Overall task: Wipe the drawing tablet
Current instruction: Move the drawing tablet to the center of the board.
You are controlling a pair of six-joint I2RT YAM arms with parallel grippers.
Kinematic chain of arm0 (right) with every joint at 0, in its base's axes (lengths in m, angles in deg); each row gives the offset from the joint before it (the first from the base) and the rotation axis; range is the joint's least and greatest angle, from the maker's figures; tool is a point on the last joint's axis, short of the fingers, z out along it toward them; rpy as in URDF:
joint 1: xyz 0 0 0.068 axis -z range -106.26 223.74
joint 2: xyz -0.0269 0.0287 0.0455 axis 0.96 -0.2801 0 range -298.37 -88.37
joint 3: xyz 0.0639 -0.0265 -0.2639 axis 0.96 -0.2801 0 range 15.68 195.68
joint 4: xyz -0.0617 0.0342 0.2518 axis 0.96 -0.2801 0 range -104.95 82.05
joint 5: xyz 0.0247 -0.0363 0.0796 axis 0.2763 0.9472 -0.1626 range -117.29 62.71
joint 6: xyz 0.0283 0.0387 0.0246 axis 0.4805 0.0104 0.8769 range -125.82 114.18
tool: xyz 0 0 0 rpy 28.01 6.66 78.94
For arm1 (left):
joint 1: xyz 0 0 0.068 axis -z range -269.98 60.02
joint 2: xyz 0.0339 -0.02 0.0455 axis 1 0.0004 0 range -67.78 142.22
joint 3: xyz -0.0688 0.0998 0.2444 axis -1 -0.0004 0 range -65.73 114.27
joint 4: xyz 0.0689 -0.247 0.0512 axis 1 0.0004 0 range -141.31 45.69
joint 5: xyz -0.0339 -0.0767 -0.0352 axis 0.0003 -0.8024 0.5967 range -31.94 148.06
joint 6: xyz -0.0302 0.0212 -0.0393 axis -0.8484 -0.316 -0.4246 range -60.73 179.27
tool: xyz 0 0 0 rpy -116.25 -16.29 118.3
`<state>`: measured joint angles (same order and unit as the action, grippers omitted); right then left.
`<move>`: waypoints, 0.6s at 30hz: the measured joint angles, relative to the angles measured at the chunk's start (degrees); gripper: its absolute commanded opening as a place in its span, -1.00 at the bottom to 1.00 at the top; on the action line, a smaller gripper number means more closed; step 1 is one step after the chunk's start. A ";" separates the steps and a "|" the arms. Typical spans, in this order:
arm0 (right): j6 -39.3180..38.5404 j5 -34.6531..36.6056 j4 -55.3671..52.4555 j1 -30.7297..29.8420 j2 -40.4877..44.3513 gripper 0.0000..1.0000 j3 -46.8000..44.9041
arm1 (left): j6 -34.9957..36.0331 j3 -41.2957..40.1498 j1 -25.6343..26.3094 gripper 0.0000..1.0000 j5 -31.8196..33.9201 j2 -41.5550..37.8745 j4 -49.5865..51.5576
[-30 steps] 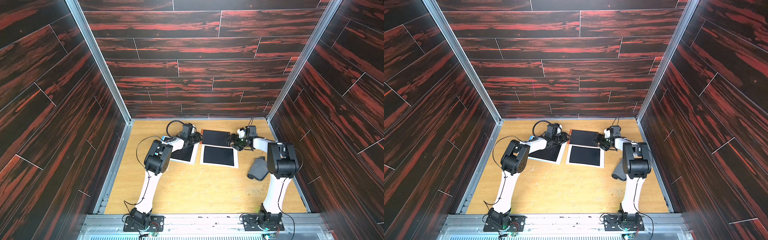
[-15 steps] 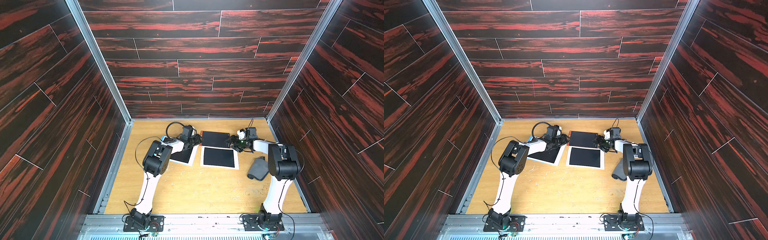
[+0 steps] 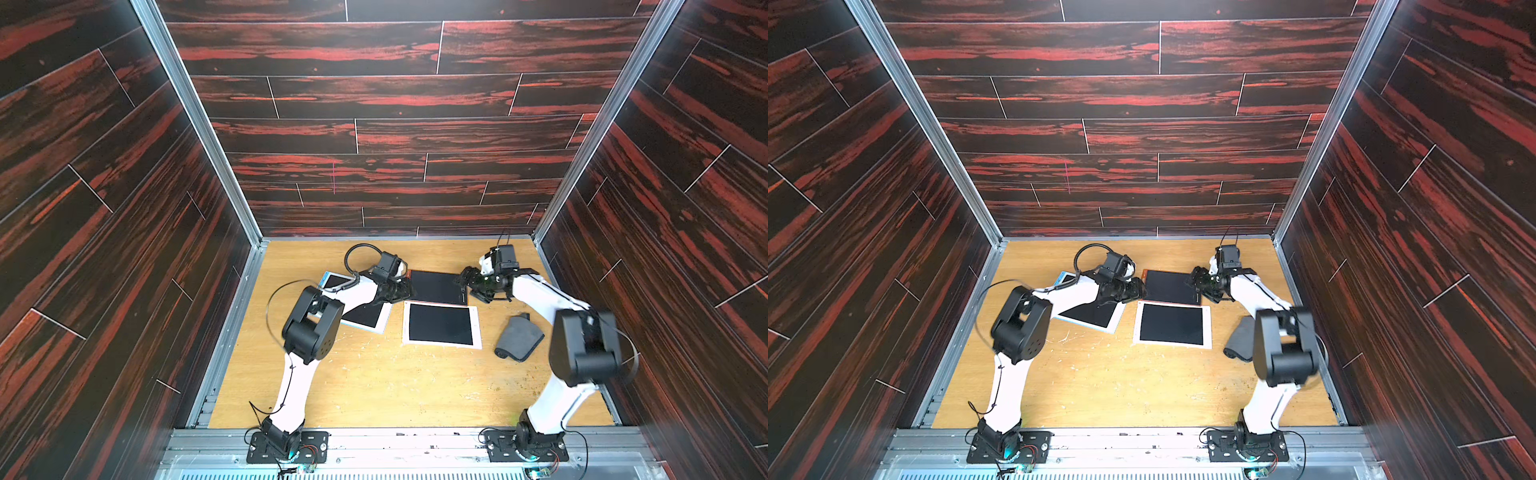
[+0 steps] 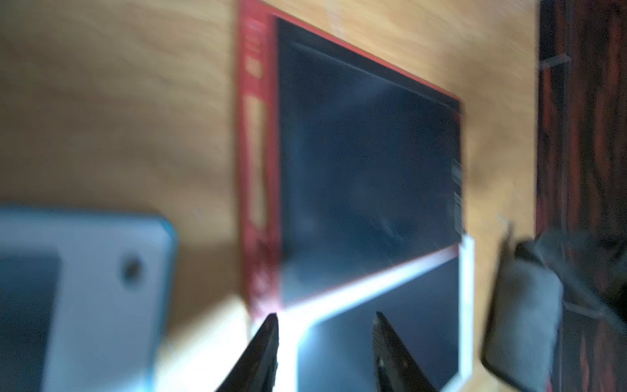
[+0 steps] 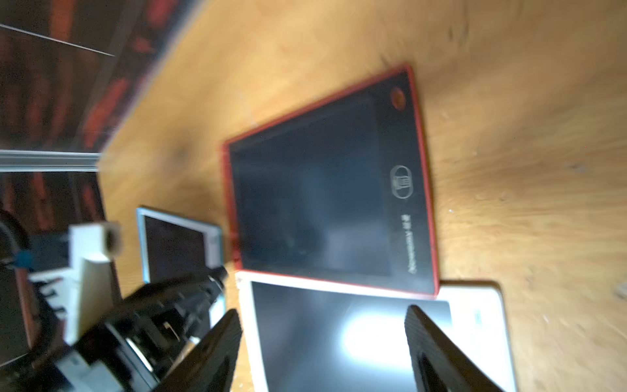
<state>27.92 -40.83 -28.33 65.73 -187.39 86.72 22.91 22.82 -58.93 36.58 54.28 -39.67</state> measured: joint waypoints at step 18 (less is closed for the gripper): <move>-0.81 2.43 -9.40 0.02 15.21 0.56 -20.00 | 3.63 -31.76 -0.07 -0.07 4.17 -27.30 2.25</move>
<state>27.11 -38.40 -37.73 65.75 -172.18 66.72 26.54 -8.94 -59.00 40.76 26.98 -37.42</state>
